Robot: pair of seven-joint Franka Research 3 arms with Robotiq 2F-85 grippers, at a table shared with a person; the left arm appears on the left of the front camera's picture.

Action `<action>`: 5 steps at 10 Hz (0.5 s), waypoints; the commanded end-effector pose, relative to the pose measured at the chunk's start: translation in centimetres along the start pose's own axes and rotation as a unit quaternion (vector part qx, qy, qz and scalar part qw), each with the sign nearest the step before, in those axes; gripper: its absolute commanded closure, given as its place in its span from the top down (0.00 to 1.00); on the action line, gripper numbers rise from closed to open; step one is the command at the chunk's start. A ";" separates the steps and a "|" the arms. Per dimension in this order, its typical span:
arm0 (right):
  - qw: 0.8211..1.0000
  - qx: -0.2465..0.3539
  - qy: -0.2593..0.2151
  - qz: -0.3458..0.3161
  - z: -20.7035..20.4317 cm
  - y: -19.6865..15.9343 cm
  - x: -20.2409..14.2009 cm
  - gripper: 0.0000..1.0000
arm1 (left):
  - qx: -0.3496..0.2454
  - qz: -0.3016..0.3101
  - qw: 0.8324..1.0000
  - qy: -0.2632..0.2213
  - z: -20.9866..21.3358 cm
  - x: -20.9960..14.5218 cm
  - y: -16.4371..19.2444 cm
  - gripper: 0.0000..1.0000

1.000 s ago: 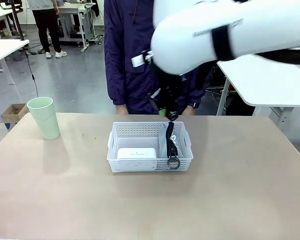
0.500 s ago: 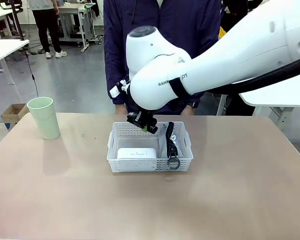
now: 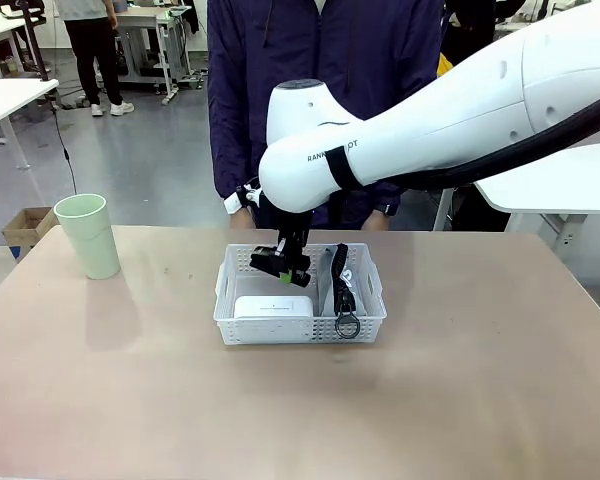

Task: Efficiently arrange items inside the basket to fit them all.
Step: Pick up the Stapler and place it inside the Organizing basket.

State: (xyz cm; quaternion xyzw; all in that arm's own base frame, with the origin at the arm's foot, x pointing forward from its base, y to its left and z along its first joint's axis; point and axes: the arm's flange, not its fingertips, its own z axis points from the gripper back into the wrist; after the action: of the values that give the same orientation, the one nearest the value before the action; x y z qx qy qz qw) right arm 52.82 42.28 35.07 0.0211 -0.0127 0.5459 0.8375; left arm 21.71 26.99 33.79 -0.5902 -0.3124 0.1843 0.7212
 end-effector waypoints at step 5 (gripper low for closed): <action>0.998 -0.003 0.058 0.024 -0.9 -0.1 0.8 0.37 | -0.011 -0.010 1.000 -0.009 -0.5 -0.6 -0.3 1.00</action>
State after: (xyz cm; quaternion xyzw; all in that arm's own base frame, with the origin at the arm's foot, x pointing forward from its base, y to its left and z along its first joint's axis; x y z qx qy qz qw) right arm 52.54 42.54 33.54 0.0058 0.0350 0.5606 0.8273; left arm 21.72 26.99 33.80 -0.5903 -0.3124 0.1842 0.7211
